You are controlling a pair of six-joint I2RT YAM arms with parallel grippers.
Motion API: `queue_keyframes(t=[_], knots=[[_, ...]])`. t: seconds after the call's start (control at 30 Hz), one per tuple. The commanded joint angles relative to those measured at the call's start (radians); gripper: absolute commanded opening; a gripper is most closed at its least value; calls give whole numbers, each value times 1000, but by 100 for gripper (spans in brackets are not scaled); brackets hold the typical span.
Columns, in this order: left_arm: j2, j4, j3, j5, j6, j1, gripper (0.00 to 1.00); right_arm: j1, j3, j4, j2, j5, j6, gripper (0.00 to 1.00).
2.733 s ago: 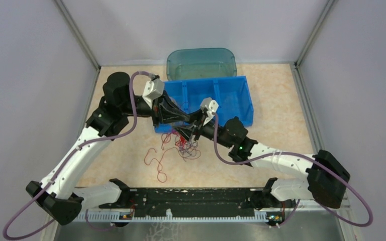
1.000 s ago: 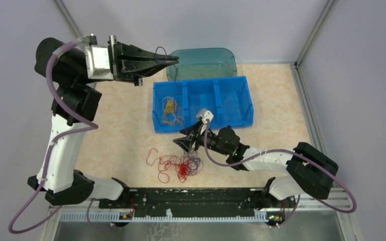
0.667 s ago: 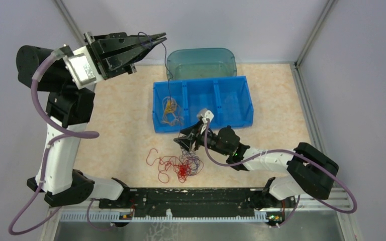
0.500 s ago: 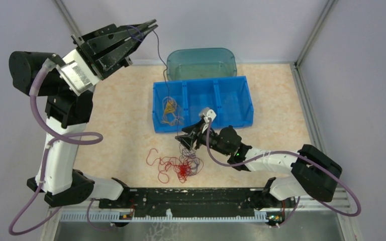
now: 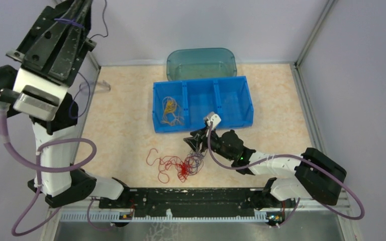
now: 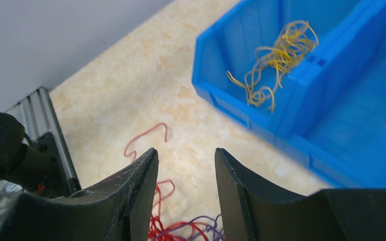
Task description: Untangle the cables
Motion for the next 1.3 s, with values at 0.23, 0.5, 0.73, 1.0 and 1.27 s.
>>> queue_keyframes(t=[0.23,0.5,0.73,1.0,1.27], knots=[[-52,-101,-89,33,10,-1,0,5,0,-106,-242,63,-62,58],[-80,-278,-284,63,32,-1,0,-13,84,-238,-335,129,-114,64],[-55,-311,-433,65,29,-3,0,-22,82,-232,-367,208,-118,64],[1,-299,-471,52,14,-12,0,-73,106,-286,-346,308,-111,63],[41,-295,-478,42,18,-19,0,-101,85,-298,-357,343,-108,62]])
